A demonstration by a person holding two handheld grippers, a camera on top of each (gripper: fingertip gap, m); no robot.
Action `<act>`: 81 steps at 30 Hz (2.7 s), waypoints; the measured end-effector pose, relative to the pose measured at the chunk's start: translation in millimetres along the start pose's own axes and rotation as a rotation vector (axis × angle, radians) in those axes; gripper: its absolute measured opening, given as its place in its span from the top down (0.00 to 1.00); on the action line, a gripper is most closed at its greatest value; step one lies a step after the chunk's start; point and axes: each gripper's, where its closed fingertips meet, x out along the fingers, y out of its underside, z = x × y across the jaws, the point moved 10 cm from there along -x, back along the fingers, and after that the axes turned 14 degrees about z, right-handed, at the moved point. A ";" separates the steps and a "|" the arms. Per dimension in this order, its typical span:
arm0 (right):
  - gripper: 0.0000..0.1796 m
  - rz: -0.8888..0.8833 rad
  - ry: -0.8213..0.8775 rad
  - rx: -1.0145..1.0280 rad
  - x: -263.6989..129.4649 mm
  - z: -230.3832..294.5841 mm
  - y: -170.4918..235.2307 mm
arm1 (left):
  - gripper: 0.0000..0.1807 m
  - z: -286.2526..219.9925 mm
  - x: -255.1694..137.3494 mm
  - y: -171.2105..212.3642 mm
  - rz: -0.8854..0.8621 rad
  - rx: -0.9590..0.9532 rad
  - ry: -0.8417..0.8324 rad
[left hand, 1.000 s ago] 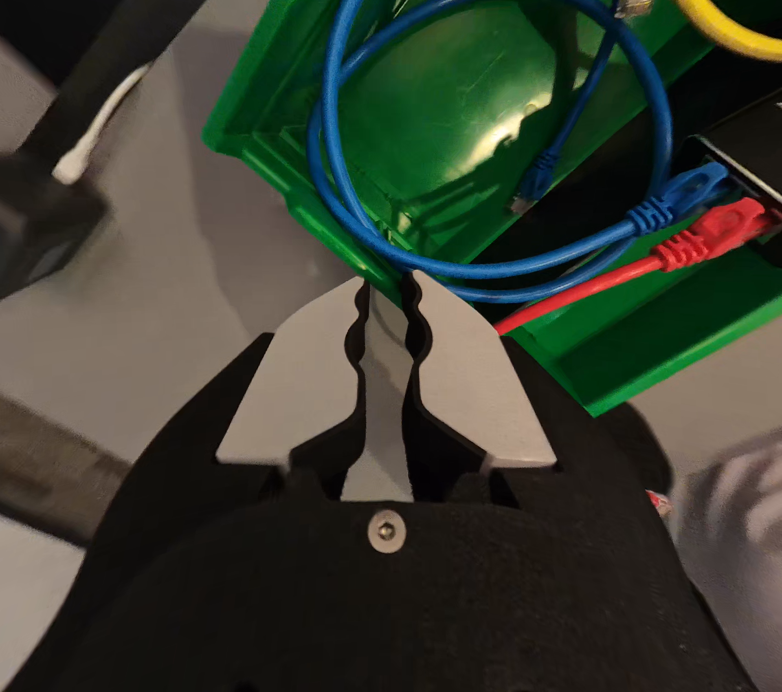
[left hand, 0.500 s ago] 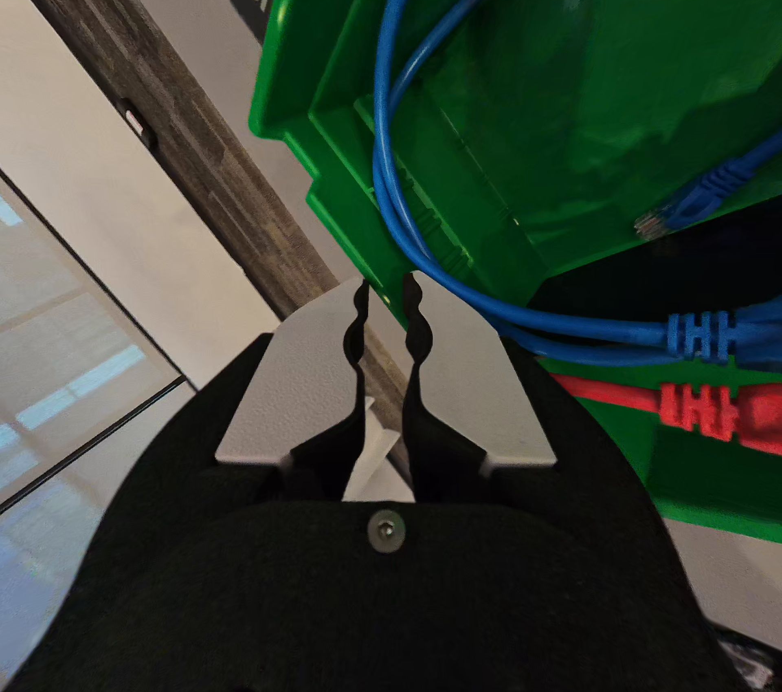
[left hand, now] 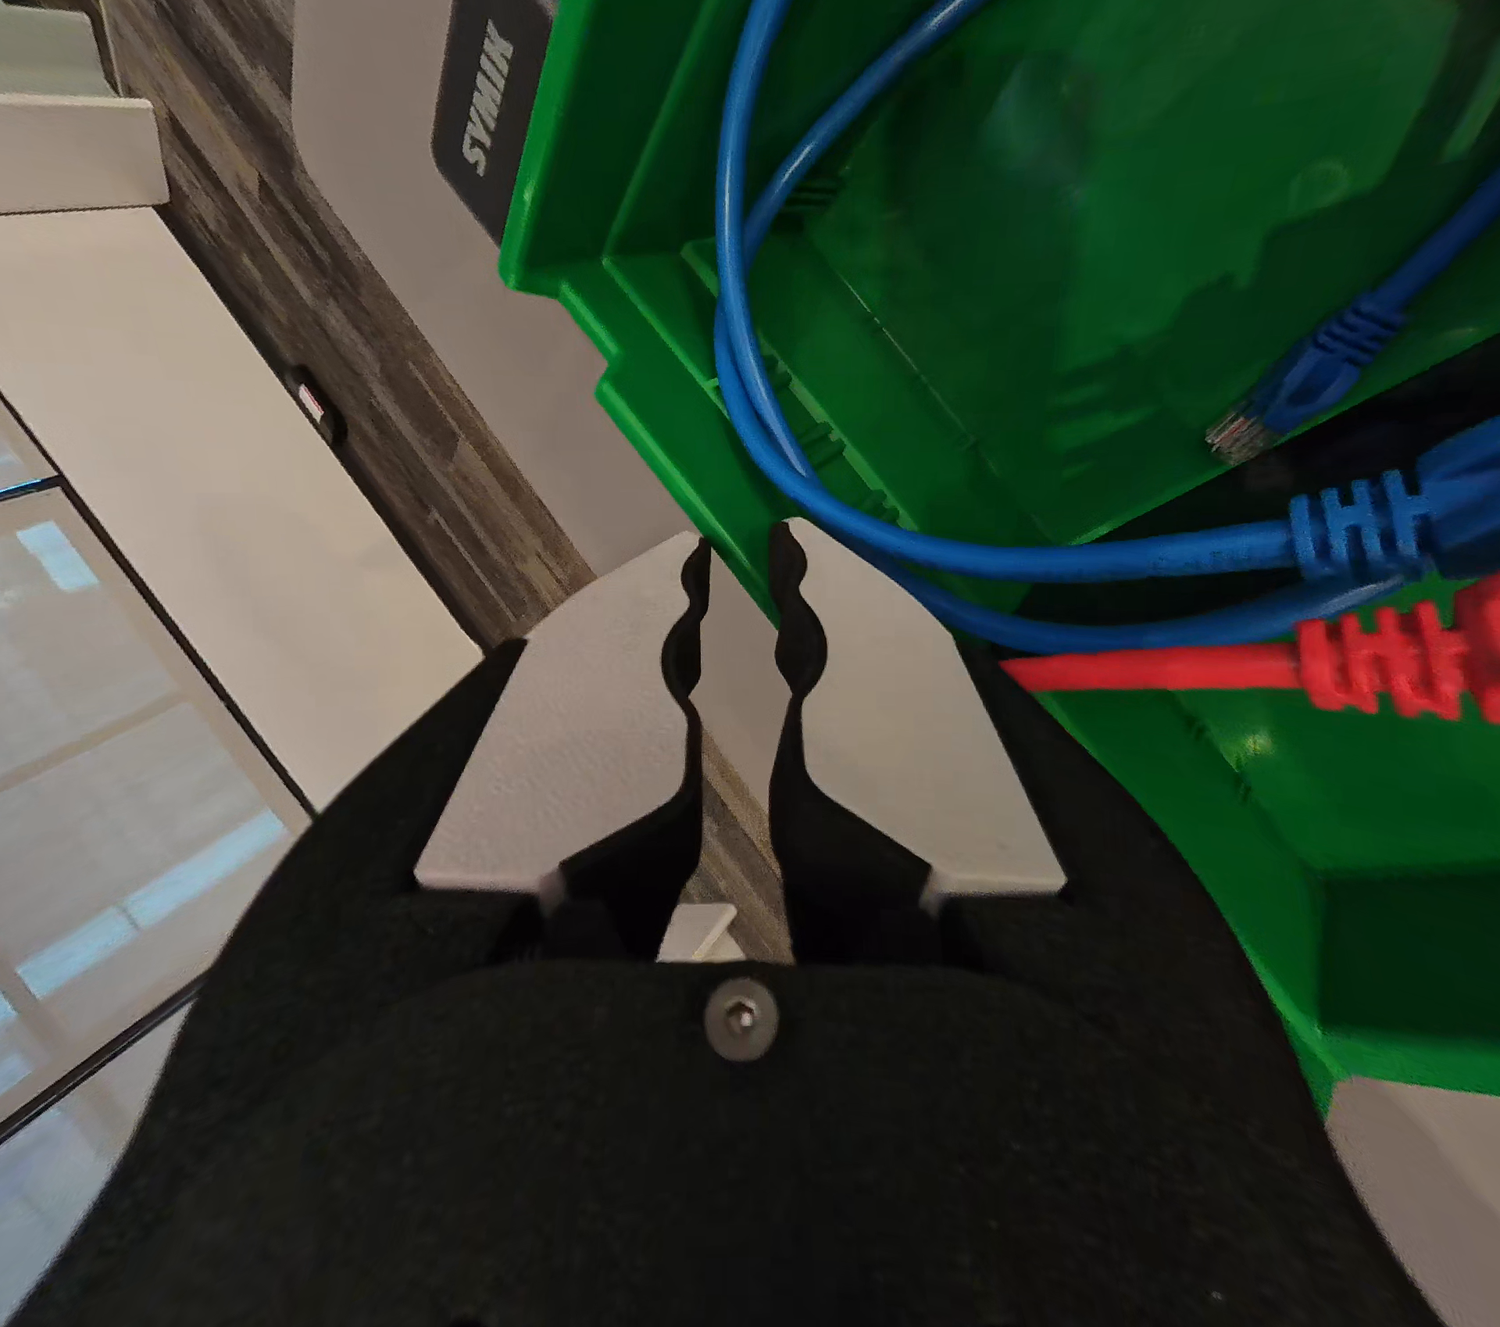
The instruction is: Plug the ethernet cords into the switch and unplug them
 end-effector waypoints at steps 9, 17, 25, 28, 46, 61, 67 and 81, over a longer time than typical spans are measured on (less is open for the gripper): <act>0.96 0.011 0.022 -0.057 -0.6 -0.8 -0.8 | 0.92 -16.3 -9.8 3.4 -0.056 0.060 -0.041; 0.96 -0.002 0.029 -0.074 -0.6 -0.7 0.3 | 0.93 -23.5 -15.1 -0.1 -0.112 0.095 -0.059; 0.96 -0.028 0.094 -0.143 -3.3 -4.5 -5.0 | 0.93 -22.2 -13.2 4.0 -0.148 0.085 -0.046; 0.96 -0.038 0.079 -0.133 -2.9 -5.1 -3.5 | 0.93 -21.4 -13.0 3.6 -0.138 0.086 -0.044; 0.96 -0.091 0.080 -0.167 0.2 -4.3 4.1 | 0.93 -13.3 -5.9 5.4 -0.122 0.047 -0.040; 0.96 -0.085 0.124 -0.189 0.0 -7.9 6.2 | 0.93 -12.2 -4.3 6.6 -0.143 0.037 -0.046; 0.96 -0.091 0.156 -0.165 -2.7 -24.5 9.7 | 0.93 -12.4 -4.1 7.4 -0.139 0.038 -0.049; 0.81 -0.255 0.194 -0.305 -18.0 -18.2 22.0 | 0.85 13.5 -60.1 36.9 -0.530 -0.198 -0.076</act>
